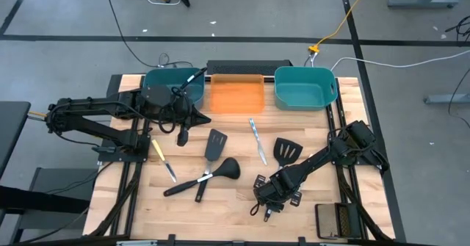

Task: Pick & Place Kitchen Items
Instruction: Put the black spatula into the green bin

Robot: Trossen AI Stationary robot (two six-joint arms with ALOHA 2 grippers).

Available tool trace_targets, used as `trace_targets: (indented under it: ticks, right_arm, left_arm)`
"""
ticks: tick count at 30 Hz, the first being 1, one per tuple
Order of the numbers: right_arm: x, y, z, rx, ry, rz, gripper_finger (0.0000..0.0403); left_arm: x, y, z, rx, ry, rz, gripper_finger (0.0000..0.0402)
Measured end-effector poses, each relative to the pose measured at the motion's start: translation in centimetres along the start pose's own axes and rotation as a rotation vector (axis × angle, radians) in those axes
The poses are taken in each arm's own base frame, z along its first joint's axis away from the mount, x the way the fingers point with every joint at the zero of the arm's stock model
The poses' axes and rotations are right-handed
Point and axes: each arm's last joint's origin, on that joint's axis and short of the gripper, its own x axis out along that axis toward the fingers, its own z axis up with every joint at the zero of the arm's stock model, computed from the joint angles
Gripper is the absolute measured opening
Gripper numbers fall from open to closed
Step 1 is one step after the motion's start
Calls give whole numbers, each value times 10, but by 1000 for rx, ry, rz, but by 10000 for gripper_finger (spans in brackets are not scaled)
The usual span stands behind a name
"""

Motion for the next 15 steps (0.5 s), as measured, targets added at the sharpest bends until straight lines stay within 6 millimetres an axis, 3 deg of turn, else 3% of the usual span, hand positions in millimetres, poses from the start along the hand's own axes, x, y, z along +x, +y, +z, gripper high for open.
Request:
trace_targets:
  ticks: [7,15]
  right_arm:
    - [-2,0,0,1,3,2,91]
    - [-26,-4,8,6,-27,-22,91]
  left_arm:
    - [0,0,0,0,0,0,4]
    - [0,0,0,0,0,0,4]
